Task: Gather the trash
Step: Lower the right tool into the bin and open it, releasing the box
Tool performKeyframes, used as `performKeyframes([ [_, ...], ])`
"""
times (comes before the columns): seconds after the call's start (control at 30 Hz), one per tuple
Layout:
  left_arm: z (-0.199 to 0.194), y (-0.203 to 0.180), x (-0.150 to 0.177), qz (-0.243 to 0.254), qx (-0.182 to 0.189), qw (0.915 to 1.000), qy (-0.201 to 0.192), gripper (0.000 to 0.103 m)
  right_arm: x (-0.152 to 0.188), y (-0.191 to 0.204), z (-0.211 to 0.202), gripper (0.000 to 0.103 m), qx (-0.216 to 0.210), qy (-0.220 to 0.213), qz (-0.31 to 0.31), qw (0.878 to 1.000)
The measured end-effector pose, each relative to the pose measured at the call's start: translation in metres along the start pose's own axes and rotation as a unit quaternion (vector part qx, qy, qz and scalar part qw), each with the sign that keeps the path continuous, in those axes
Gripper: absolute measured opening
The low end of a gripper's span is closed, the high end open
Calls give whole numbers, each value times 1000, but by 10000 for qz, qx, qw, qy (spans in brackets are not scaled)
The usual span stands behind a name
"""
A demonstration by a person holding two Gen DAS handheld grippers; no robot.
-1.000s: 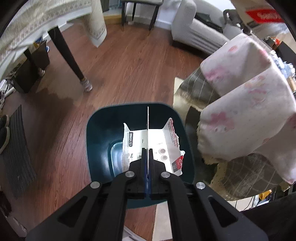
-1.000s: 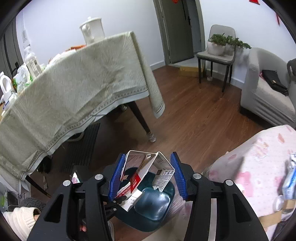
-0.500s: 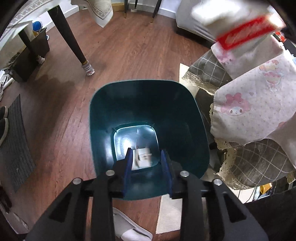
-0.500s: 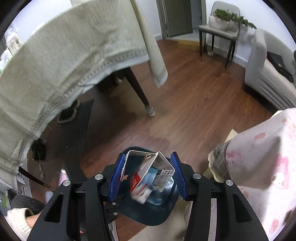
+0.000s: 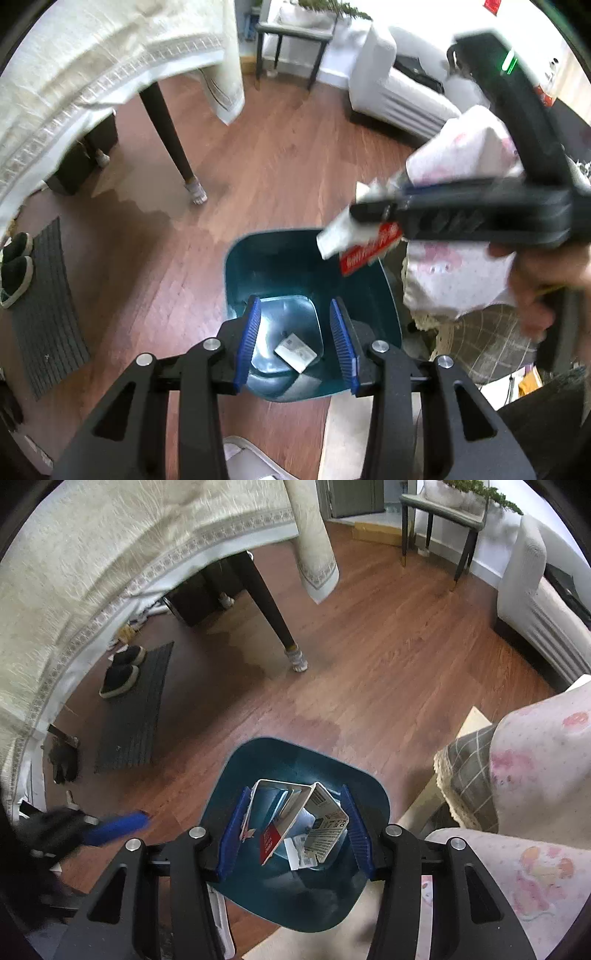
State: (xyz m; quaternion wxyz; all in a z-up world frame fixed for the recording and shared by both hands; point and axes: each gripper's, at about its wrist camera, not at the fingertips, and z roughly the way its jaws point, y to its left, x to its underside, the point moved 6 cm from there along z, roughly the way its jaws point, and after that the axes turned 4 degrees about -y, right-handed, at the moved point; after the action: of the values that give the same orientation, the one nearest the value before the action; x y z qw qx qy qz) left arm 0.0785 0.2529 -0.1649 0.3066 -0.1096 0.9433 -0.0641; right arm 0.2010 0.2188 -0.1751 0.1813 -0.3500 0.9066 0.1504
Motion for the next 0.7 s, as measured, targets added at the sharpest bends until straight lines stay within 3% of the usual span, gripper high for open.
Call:
performKeyframes([
  [0.2, -32, 2, -17, -106, -96, 9989, -445, 36, 13, 3, 27, 51, 107, 302, -48, 9995],
  [0.33, -55, 1, -32, -192, -50, 9969, -762, 25, 28, 7, 47, 51, 168, 560, -191, 9981],
  [0.57, -87, -7, -54, -255, 121, 9925, -1186, 25, 55, 7, 81, 51, 243, 977, -345, 9943],
  [0.63, -93, -10, -57, -235, 161, 9919, -1241, 25, 60, 8, 86, 54, 223, 1014, -345, 9940],
  [0.7, -98, -11, -59, -208, 164, 9916, -1267, 25, 64, 8, 90, 64, 216, 1065, -384, 9933],
])
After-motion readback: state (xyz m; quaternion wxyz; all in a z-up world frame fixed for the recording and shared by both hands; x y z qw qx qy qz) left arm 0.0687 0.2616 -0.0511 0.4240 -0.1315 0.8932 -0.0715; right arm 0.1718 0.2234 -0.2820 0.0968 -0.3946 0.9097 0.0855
